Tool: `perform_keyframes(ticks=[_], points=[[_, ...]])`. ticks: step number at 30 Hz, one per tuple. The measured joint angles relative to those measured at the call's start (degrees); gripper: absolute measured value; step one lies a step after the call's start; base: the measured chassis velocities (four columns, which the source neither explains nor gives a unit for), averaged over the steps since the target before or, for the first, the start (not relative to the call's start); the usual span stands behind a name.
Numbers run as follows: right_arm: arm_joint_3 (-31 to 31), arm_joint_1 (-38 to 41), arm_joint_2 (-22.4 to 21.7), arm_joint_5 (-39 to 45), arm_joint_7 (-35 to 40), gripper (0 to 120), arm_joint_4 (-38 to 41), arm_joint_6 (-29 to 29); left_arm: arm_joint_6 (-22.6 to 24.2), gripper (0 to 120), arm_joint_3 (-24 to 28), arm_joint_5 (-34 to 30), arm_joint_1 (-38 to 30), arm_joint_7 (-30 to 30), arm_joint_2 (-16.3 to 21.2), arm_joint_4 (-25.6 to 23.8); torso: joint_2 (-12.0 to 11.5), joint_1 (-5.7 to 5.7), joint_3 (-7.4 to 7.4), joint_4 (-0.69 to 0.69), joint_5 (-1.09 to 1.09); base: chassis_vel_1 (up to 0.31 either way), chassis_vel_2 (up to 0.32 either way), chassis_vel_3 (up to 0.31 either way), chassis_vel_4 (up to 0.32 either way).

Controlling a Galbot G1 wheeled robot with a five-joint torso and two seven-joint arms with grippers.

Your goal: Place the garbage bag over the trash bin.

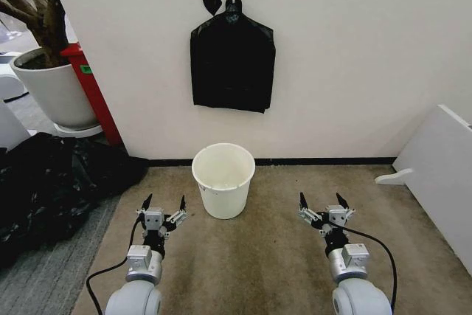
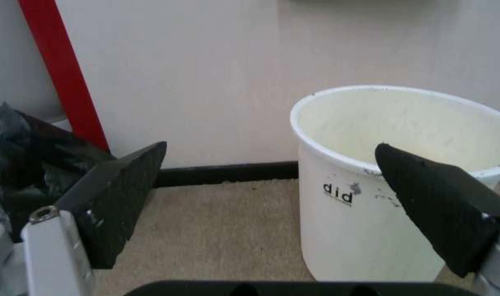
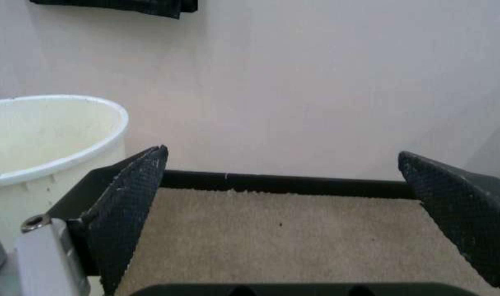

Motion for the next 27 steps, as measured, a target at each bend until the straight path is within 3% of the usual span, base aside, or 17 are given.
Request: perform_keyframes(ticks=[11, 15, 27], points=[[-0.02, -0.03, -0.03, 0.00, 0.07, 100, 0.00, 0.12, 0.00, 100, 0.00, 0.00, 0.00, 0.00, 0.00, 0.00, 0.00, 0.00, 0.00, 0.00, 0.00, 0.000, 0.000, 0.000, 0.000], [-0.73, -0.89, -0.84, 0.46, 2.10, 100, 0.00, 2.56, -0.45, 100, 0.29, -1.13, -0.27, -0.03, 0.25, 0.00, 0.00, 0.00, 0.00, 0.02, 0.00, 0.000, 0.000, 0.000, 0.000], [-6.43, -7.98, -7.22, 4.98, 18.45, 100, 0.62, 22.48, -11.25, 100, 6.36, -20.81, -5.82, -0.87, 5.09, -1.02, 0.00, 0.00, 0.00, -0.02, 0.00, 0.000, 0.000, 0.000, 0.000]])
